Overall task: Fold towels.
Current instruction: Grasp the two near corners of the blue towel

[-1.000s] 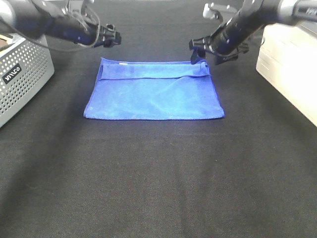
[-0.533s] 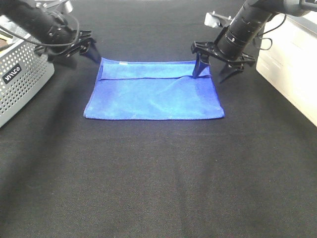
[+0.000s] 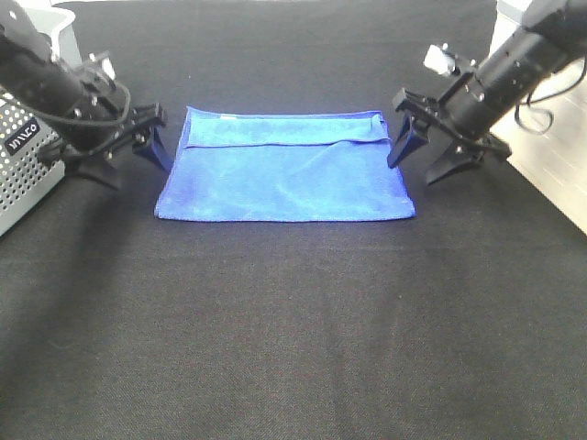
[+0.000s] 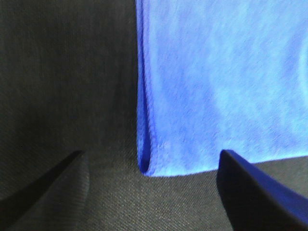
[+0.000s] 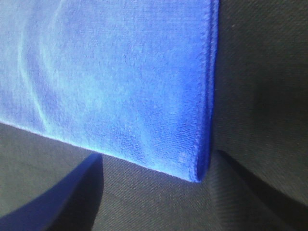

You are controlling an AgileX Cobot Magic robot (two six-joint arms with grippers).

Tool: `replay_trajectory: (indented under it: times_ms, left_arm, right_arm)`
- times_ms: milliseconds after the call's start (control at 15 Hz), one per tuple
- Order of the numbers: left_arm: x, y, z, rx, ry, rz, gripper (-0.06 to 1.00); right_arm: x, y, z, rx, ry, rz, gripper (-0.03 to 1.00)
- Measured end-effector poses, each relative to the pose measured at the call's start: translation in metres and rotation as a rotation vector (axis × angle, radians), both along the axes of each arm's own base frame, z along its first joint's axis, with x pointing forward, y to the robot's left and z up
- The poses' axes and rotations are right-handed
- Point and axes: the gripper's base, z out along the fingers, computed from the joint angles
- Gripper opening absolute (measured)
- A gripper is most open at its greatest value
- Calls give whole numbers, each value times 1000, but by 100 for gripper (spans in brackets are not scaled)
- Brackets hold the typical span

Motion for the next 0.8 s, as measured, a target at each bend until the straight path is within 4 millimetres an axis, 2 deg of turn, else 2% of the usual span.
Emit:
replay_trajectory:
  times_ms: [267,400,533,600,800]
  left_arm:
    - [3,-5,-15,-48,8,56,71]
    - [5,-7,-28,-87,30,96,71]
    - [5,-9,-43,-97,55,90,70]
    - [5,-14,-45,-94,48,69,70]
    - [5,-29,-49,-97,36,48,68]
  right_arm:
    - [3,1,-6,-16,-65,-1,61]
    - [6,0,-9,-25,-93,-19,61]
    - [7,0,-25,-29,-61,-21,61]
    - [7,0,-41,-30,-25,-21,61]
    - [7,10,-47,-16,-19,-7,60]
